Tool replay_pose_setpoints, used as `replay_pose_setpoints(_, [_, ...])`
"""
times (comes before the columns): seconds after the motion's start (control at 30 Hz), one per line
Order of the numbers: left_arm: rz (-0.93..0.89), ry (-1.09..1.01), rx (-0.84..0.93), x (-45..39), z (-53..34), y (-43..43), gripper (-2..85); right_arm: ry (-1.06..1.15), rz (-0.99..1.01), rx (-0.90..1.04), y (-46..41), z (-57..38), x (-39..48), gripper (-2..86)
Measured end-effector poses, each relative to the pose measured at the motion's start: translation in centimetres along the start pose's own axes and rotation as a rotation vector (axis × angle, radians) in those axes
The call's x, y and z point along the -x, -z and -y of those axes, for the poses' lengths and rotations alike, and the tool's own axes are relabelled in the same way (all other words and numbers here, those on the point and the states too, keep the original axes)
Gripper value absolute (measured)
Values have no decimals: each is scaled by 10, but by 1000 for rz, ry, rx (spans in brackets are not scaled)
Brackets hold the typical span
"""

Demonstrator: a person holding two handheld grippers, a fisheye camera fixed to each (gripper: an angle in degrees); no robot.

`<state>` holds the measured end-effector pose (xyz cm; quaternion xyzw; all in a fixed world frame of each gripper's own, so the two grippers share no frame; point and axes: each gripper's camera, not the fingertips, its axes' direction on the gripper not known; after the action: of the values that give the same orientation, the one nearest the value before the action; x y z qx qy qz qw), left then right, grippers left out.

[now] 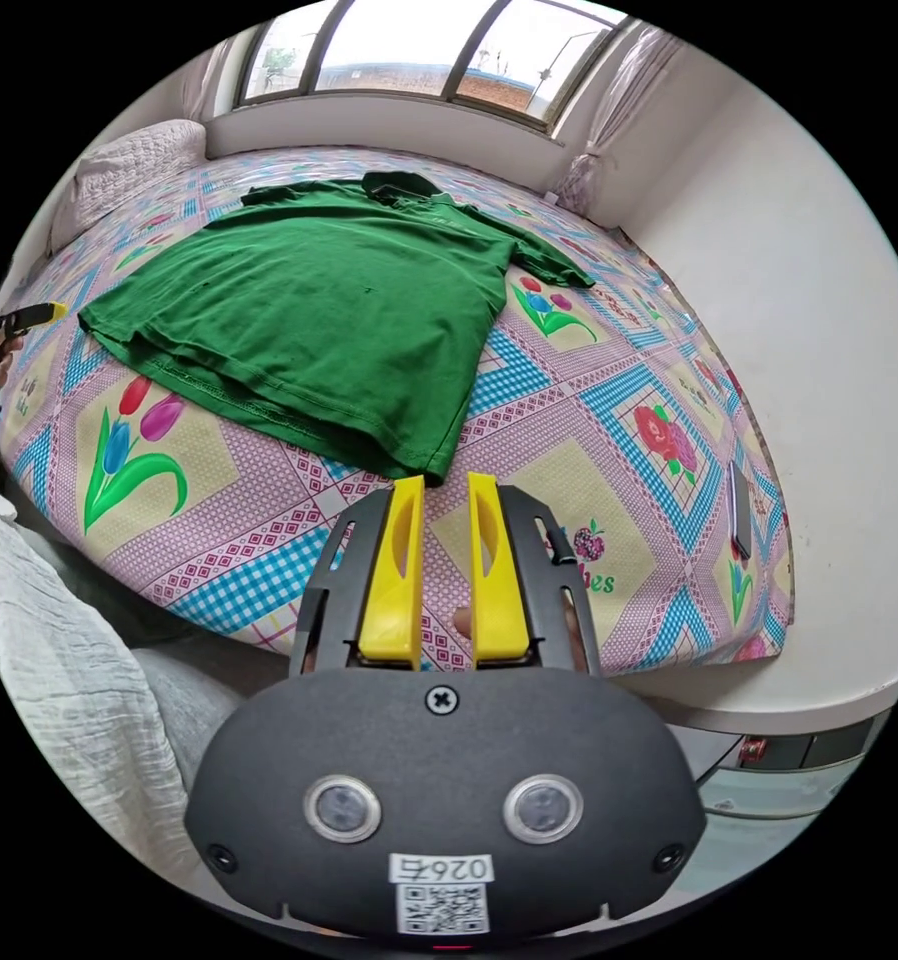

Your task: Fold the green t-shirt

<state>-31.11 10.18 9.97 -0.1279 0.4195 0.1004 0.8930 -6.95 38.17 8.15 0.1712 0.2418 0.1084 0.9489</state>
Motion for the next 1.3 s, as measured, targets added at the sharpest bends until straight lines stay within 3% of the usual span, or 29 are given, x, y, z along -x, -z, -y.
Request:
replay_pose_setpoints(0.5, [50,16,22,-12,39,-41,122,-7,-14,3,-96,74,21,9])
replay_pose_setpoints(0.87, [135,-216,119,-72,70,-73,124,-93,47,-16,-132,115,0,8])
replay_pose_setpoints(1.13, [168,-220,134,-77,85,-84,64,-103,48,-30,-152,137,4,10])
replay_pose_setpoints(1.3, [150,-232,153,-79,93,-90,83,-108,61,-36,-161,152,7,14])
